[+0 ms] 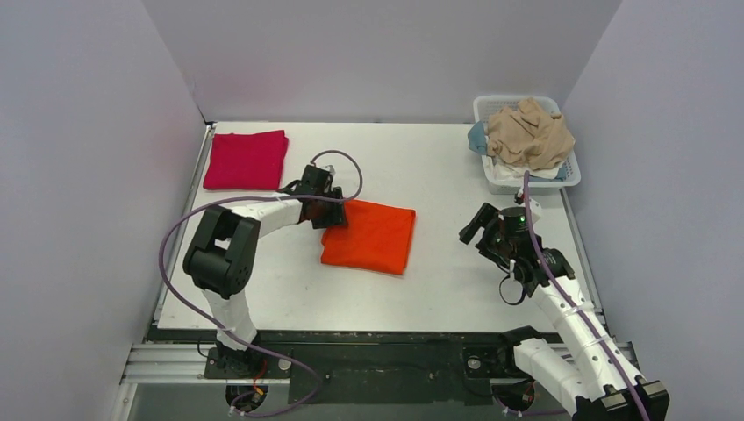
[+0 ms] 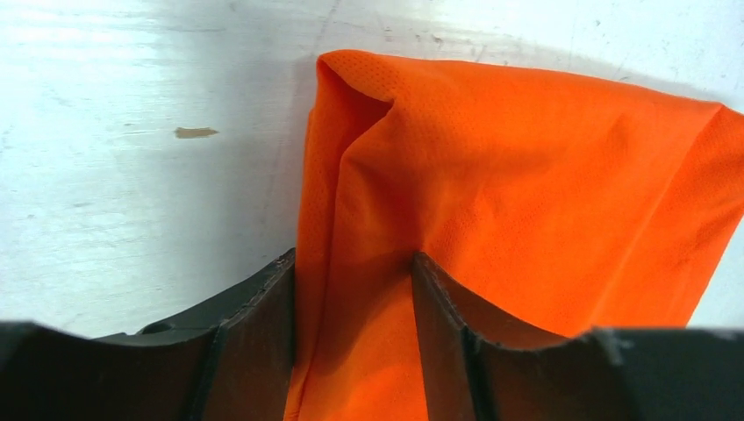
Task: Fold and stack the t-shirts
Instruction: Put the neatly folded tshirt into the corner of the board with the left arm
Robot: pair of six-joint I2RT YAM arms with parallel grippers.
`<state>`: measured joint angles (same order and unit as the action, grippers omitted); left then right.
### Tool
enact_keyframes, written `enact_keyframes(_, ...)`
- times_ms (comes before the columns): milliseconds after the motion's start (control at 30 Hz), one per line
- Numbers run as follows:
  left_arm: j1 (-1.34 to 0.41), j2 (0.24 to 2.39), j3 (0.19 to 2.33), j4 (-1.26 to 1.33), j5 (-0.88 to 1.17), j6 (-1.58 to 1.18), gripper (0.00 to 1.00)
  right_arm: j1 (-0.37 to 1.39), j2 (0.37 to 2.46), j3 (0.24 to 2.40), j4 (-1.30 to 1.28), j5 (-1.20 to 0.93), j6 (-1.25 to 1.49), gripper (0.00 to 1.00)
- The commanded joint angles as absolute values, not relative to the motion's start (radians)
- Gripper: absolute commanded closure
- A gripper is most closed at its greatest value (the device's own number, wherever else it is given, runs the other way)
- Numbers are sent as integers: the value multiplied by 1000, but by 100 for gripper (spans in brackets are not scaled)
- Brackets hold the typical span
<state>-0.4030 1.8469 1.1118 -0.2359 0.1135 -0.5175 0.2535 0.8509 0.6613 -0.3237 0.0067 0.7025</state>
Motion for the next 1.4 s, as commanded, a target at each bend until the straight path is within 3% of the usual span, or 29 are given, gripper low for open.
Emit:
enact_keyframes(0, -478, 1927, 1113, -328, 31, -562, 48, 237, 845, 644, -378, 86, 669, 17)
enact_keyframes(33, -484, 1942, 1124, -337, -5, -568, 52, 236, 846, 643, -378, 88, 666, 17)
enact_keyframes(167, -513, 1973, 1197, -404, -124, -597, 99, 230, 846, 641, -377, 94, 643, 17)
enact_keyframes(467, -528, 1953, 1470, -575, -571, -496, 100, 222, 854, 586, -295, 195, 538, 18)
enact_keyframes(733, -401, 1988, 1657, -425, -696, -203, 100, 222, 823, 547, -215, 225, 520, 20)
enact_keyframes(1000, -255, 2041, 1805, -225, -645, 135, 100, 222, 811, 526, -189, 255, 519, 21)
enact_keyframes(1367, -104, 2204, 2212, -415, -467, 134, 100, 222, 845, 530, -189, 275, 517, 22)
